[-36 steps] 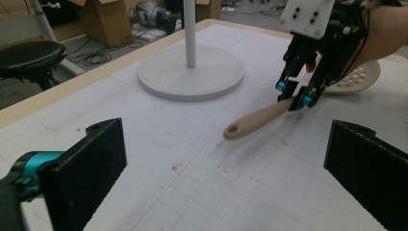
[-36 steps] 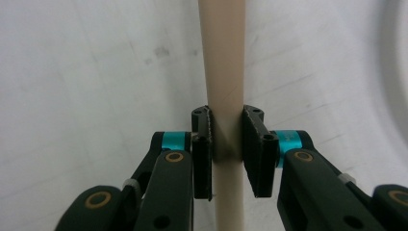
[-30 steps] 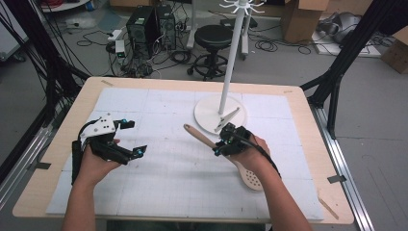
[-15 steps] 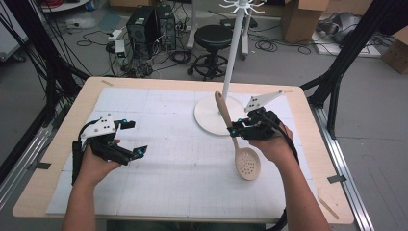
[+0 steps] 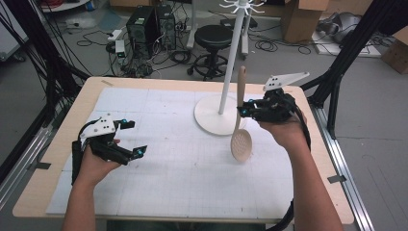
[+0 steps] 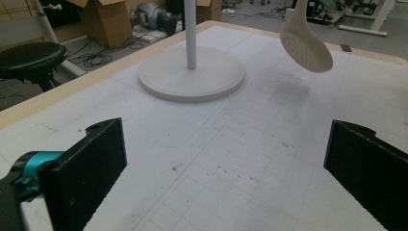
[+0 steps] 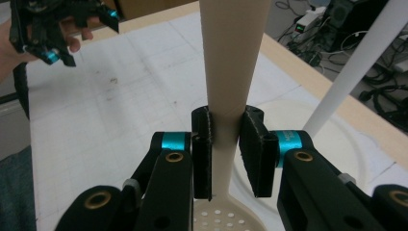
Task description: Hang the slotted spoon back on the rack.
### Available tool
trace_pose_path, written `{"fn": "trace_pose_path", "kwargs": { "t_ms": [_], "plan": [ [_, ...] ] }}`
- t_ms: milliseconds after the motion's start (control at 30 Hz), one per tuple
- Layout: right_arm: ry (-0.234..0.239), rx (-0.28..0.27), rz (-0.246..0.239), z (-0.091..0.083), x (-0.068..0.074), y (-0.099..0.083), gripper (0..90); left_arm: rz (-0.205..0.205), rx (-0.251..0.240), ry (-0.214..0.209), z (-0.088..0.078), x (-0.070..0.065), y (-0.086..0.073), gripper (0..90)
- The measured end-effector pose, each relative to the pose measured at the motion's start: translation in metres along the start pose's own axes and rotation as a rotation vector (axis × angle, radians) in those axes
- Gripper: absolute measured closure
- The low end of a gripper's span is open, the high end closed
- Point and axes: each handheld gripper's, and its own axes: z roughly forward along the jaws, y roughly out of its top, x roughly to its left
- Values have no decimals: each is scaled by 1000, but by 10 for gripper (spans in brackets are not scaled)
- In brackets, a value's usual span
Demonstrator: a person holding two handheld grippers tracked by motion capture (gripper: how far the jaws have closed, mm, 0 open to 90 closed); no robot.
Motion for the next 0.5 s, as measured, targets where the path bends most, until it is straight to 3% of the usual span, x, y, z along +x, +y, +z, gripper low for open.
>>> {"fn": "trace_pose_path", "kwargs": {
  "t_ms": [500],
  "plan": [
    [-41, -41, 20, -18, -27, 36, 756, 0, 0, -3, 0, 1, -1, 17]
  ]
}}
